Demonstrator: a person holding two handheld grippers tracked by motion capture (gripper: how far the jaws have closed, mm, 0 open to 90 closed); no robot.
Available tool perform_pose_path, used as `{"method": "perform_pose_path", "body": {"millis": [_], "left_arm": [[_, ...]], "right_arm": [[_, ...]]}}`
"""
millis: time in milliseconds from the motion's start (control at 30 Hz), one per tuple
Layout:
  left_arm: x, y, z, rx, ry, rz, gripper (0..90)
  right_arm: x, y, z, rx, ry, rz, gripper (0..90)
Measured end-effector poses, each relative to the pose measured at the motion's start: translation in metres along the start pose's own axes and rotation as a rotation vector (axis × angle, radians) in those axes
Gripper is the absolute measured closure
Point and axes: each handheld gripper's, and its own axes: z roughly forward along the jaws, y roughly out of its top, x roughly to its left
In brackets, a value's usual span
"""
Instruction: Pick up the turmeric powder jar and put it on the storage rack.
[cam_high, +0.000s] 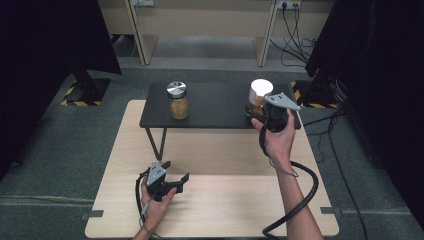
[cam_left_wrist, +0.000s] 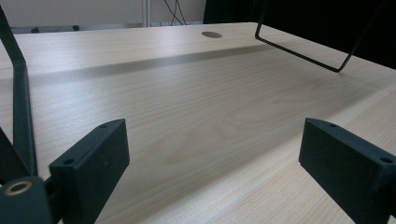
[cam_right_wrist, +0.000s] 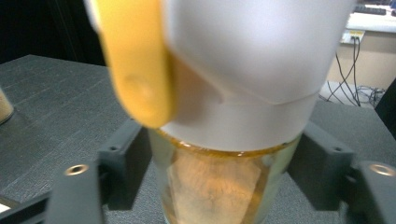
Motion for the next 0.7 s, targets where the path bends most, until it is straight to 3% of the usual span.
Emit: {"method": "perform_pose_path", "body": {"millis": [100,200,700], "left_arm": [[0.0,0.0,0.0,0.0,0.0,0.001,7.6],[0.0,0.0,0.0,0.001,0.001,0.002,7.6],[-0.001,0.0,0.0,0.001,0.002,0.002,7.6]], "right_arm": [[0.003,-0.002,-0.001,-0.011,-0.017,0.008,8.3],[0.007,-0.005,-0.001,-0.016,-0.04,0.009,1.2],[0.005,-0.013,-0.012,-0.032,-0.013,0.017,0.6]]}}
